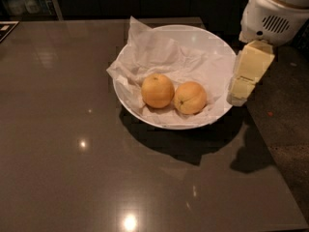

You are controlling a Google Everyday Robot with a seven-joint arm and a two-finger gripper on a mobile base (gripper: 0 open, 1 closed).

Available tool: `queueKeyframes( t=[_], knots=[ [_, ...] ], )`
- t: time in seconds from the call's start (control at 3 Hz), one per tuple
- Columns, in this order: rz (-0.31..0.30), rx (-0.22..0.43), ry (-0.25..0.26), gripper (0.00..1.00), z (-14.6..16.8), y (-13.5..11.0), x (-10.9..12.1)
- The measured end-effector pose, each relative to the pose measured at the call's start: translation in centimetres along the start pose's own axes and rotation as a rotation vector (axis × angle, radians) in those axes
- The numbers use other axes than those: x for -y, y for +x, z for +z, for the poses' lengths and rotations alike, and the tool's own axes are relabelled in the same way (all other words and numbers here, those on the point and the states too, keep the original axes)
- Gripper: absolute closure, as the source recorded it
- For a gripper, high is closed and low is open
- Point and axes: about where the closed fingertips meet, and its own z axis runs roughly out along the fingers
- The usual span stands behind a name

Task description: Pick orange from white bowl

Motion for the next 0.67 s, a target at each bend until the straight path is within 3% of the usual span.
queueKeyframes(
  t=[0.67],
  knots=[
    [0.006, 0.009, 0.021, 0.00, 1.1, -2.3, 0.7]
  ],
)
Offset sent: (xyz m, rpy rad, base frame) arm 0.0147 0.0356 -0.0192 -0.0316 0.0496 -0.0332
